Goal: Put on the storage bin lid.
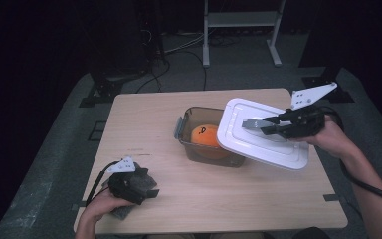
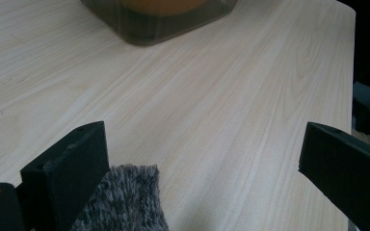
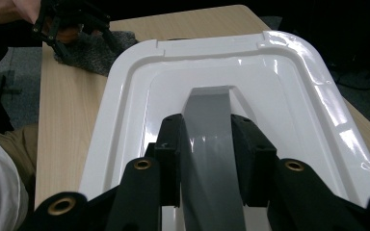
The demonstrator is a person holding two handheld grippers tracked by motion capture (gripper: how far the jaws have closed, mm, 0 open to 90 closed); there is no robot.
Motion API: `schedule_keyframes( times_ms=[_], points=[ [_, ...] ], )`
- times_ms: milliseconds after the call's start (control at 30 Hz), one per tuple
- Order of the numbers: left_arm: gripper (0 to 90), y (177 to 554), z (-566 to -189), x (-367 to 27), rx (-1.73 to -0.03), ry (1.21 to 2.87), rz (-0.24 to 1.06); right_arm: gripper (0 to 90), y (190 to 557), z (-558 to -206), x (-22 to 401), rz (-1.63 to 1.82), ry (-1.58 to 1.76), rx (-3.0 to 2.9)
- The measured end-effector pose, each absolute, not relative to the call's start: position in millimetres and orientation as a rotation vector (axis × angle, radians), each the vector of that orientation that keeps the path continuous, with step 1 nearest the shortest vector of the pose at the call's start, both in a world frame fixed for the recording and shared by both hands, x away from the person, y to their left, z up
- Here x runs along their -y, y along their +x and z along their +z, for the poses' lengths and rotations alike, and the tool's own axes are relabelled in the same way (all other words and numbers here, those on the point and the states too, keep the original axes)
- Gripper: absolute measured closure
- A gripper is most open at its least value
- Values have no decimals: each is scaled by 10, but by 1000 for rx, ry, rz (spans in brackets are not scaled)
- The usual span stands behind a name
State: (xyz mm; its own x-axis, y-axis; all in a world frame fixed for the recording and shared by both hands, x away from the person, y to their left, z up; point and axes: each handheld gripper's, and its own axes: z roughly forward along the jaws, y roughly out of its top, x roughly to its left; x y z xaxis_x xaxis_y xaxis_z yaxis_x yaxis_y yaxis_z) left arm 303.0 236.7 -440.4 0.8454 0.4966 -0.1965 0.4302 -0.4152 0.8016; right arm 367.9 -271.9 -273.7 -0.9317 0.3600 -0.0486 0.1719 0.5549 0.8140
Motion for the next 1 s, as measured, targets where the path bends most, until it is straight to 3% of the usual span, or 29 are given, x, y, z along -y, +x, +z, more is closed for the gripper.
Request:
schedule_keyframes(
  times_ms=[1000],
  points=[
    [26, 3032, -4378, -2398, -675, 2055, 102, 656, 4063, -2785, 2177, 1322, 369, -2647]
  ],
)
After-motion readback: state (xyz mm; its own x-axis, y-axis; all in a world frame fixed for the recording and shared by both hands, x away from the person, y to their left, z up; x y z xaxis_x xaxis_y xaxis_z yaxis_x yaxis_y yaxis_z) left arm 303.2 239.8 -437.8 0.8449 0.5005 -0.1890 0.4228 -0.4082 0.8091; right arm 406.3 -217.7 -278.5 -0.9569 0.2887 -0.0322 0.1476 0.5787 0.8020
